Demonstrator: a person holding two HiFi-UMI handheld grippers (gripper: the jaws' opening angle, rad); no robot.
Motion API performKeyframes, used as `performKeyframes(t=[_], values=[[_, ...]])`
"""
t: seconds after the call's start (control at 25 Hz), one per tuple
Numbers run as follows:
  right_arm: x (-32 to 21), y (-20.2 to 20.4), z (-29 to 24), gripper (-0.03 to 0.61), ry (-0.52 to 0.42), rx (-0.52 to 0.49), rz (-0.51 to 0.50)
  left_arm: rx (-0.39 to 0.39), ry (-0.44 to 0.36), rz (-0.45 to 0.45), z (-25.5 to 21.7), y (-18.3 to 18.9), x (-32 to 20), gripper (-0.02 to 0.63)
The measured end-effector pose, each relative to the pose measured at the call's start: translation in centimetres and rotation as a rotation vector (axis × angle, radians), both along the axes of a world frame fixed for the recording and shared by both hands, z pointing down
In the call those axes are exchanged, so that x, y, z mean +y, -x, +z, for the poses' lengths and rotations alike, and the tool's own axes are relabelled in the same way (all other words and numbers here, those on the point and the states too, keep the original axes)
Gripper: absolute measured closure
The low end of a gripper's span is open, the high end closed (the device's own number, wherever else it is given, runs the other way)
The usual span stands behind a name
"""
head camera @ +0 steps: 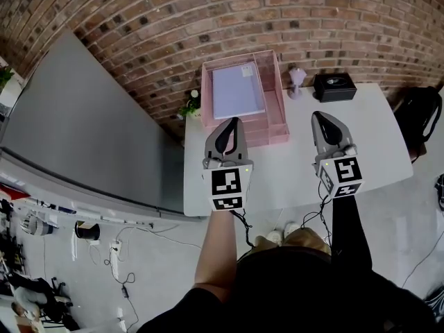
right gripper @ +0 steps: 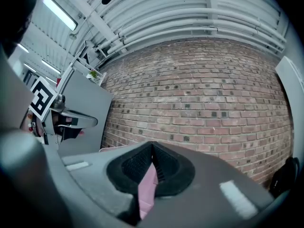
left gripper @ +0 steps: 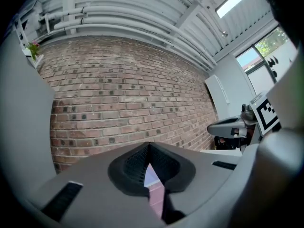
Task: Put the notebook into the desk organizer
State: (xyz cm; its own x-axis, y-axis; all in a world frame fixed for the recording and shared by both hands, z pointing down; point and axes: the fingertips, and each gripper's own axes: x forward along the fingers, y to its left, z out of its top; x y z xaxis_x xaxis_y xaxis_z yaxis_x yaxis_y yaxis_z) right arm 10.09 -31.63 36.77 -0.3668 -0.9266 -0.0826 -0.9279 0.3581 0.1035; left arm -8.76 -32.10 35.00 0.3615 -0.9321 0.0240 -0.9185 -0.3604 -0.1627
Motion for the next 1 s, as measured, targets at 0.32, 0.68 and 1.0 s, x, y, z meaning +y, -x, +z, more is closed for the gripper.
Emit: performKeyframes(t=[0.32, 0.68, 1.0], values=[[0.4, -0.2, -0.6, 0.575, -0.007, -0.004, -0.005, 0.006, 0.012, -0.018, 0.1, 0.3, 0.3, 0.607], [0.6, 0.2, -0.6, 0.577, -0.002, 0.011, -0.028, 0.002, 0.012, -0.031, 0.2, 1.0, 0.5, 0.606], [0.7, 0.8, -0.3, 0.577, 0.013, 0.031, -0.034, 0.009, 0.007, -0.039, -0.2, 1.4, 0.5, 0.607]])
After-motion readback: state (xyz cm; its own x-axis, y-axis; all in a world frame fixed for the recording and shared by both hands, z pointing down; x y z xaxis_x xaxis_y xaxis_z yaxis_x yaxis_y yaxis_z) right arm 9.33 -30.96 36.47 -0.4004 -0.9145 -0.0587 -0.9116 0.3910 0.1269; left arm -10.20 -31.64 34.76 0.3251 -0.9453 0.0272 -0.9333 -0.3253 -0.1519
